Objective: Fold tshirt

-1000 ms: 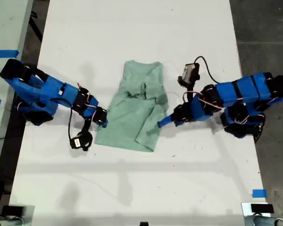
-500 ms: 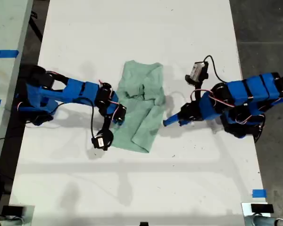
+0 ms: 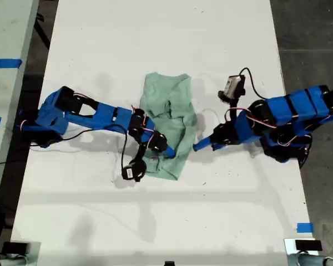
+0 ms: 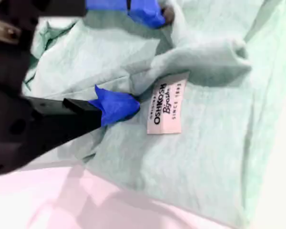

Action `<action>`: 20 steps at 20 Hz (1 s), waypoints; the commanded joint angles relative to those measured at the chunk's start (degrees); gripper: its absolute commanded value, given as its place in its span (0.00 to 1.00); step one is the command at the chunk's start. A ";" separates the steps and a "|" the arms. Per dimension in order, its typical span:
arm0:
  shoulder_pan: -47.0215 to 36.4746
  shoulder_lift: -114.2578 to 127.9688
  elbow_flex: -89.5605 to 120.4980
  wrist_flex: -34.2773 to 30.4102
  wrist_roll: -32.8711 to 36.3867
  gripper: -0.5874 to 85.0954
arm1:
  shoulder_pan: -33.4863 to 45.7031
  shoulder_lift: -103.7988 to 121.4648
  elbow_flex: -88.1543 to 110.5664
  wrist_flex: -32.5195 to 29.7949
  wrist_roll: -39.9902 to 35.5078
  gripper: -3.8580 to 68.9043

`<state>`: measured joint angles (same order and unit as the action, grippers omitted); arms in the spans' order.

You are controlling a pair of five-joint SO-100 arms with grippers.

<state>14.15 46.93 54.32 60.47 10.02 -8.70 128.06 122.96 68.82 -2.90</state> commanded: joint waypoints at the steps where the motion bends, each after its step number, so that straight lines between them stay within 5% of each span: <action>1: -1.49 8.26 -2.11 9.23 -0.88 0.35 | -1.14 2.90 0.09 -2.20 0.88 0.45; 5: -1.41 23.99 5.63 22.85 -0.97 0.37 | -1.85 6.59 2.90 0.18 2.55 0.45; 11: 1.58 63.72 58.45 5.80 -12.48 0.34 | -3.16 17.67 11.07 4.13 5.54 0.46; 15: 6.42 77.52 76.90 3.52 -22.85 0.34 | -5.45 26.02 18.11 6.06 8.96 0.46; 20: 6.42 82.44 82.71 1.49 -23.12 0.33 | -6.24 30.85 21.97 6.59 10.81 0.46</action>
<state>19.95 126.91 137.20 63.02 -12.57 -14.06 157.41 145.55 74.71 7.12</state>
